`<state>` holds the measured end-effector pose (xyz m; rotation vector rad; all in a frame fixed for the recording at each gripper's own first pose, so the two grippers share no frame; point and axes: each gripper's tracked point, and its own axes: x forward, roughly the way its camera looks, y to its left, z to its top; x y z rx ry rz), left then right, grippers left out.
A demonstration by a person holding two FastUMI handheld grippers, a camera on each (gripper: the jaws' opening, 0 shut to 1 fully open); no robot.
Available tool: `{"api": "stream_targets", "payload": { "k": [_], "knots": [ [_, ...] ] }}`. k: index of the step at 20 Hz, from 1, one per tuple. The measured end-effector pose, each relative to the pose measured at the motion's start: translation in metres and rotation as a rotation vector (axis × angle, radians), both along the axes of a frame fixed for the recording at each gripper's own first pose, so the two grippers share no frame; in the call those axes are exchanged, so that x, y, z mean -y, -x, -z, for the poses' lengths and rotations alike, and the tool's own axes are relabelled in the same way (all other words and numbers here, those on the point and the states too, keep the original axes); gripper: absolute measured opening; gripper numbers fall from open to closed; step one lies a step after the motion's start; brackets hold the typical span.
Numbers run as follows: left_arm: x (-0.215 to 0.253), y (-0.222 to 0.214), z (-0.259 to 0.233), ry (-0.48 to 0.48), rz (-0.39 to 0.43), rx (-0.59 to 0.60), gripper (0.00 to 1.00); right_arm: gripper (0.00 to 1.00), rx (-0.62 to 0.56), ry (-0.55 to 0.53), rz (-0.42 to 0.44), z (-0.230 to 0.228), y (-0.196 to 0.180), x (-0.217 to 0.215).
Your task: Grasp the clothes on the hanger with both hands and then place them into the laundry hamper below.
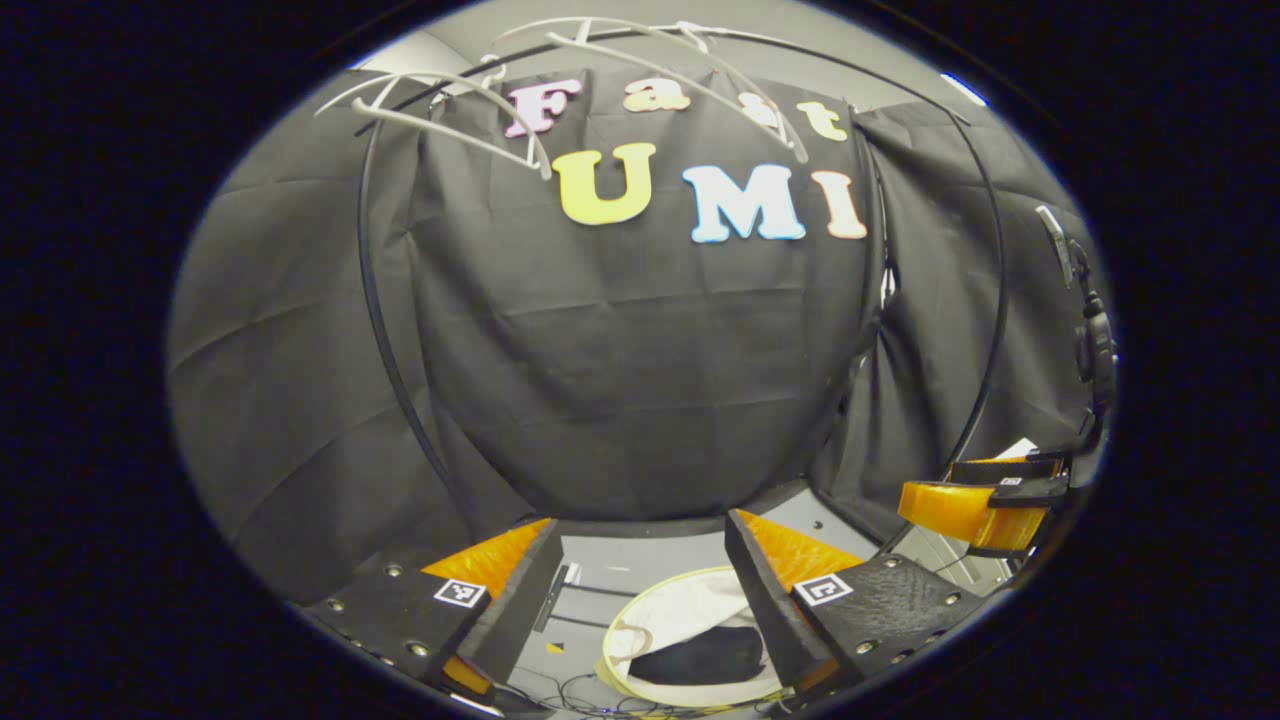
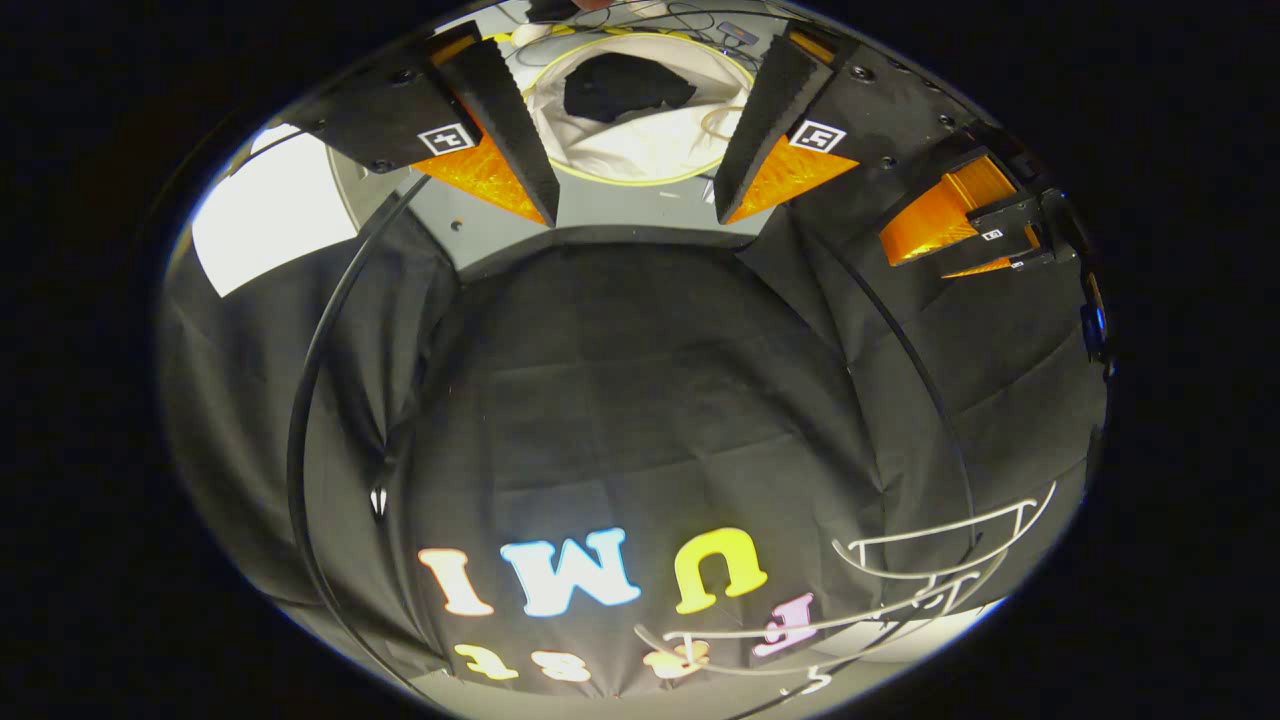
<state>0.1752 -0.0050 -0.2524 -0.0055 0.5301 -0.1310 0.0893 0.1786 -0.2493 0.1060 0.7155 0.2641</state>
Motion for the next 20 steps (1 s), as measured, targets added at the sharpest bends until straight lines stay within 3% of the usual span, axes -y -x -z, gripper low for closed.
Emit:
{"api": "stream_targets", "payload": {
  "k": [5,9,11,20],
  "knots": [
    [0.015,0.010,-0.075,-0.005,0.041,0.145,0.96,0.98,0.135,0.012,0.020,-0.070,-0.008,0.034],
    [0.034,0.028,-0.129,0.018,0.019,0.198,0.95,0.98,0.203,0.019,0.018,-0.118,-0.002,0.067],
    [0.039,0.034,-0.159,0.031,0.010,0.233,0.95,0.92,0.256,0.026,0.018,-0.148,-0.005,0.087],
    [0.058,0.087,-0.271,0.054,-0.022,0.357,0.95,0.92,0.409,0.070,0.008,-0.233,0.049,0.154]
  ]
}}
